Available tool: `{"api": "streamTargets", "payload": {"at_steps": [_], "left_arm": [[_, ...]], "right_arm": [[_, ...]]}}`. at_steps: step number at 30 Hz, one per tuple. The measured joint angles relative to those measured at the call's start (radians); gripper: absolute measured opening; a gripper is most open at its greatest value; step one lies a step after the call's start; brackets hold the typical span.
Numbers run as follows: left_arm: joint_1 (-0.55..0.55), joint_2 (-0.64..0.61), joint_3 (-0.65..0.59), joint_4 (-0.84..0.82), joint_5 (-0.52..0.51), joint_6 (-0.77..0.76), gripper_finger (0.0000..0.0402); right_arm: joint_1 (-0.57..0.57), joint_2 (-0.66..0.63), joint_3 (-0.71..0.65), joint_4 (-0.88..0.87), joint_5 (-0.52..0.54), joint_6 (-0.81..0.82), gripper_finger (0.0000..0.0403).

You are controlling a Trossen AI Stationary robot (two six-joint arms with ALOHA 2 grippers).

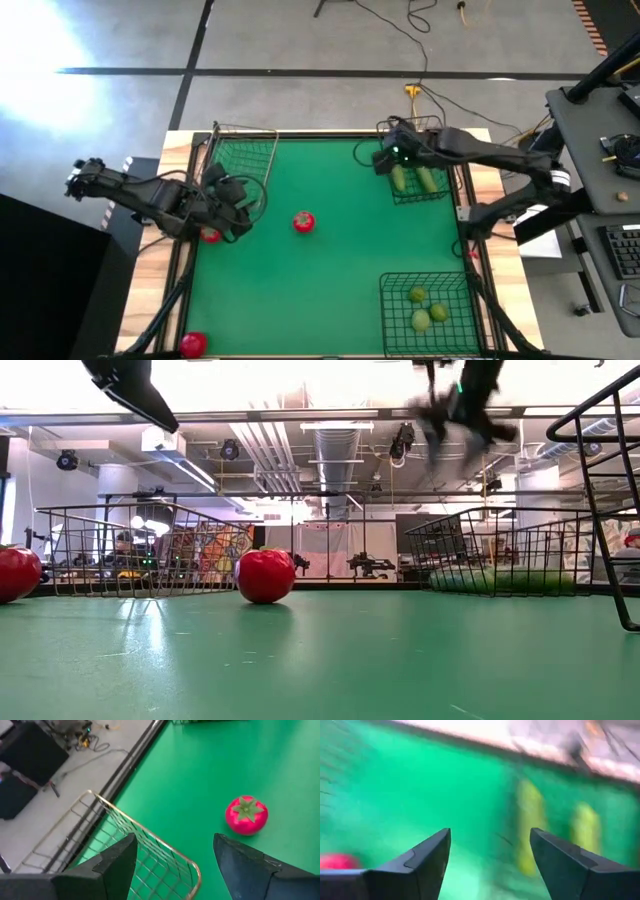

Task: Sort produce into baskets
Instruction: Put the top right tomato into the top left wire basket

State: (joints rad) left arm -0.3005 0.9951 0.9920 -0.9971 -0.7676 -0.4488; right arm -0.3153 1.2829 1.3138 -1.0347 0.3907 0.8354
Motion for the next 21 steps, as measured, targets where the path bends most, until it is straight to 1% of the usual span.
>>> {"api": "streamTargets", "payload": {"at_steps": [3, 6, 9, 13, 14, 16, 19, 21], "left_arm": [[0.020, 0.000, 0.000, 0.041, -0.003, 0.080, 0.0244], [0.042, 0.000, 0.000, 0.078, -0.014, 0.155, 0.0244], [0.058, 0.004, 0.000, 0.142, -0.020, 0.180, 0.0244], [0.070, 0.031, -0.002, 0.228, 0.000, 0.206, 0.0244], [0.080, 0.040, -0.003, 0.266, 0.032, 0.229, 0.0244], [0.117, 0.054, -0.006, 0.335, 0.148, 0.287, 0.0244], [0.208, 0.087, -0.006, 0.429, 0.309, 0.377, 0.0244], [0.280, 0.114, -0.006, 0.477, 0.393, 0.416, 0.0244]], "right_arm": [[0.146, 0.002, 0.066, 0.172, 0.121, -0.049, 0.0253], [0.256, 0.020, 0.092, 0.357, 0.201, -0.179, 0.0243], [0.319, 0.047, 0.111, 0.457, 0.220, -0.271, 0.0235], [0.349, 0.085, 0.150, 0.468, 0.216, -0.263, 0.0229], [0.353, 0.090, 0.162, 0.469, 0.210, -0.258, 0.0227], [0.366, 0.103, 0.194, 0.474, 0.205, -0.252, 0.0225], [0.394, 0.120, 0.254, 0.500, 0.203, -0.287, 0.0222], [0.415, 0.133, 0.300, 0.503, 0.204, -0.329, 0.0220]]}}
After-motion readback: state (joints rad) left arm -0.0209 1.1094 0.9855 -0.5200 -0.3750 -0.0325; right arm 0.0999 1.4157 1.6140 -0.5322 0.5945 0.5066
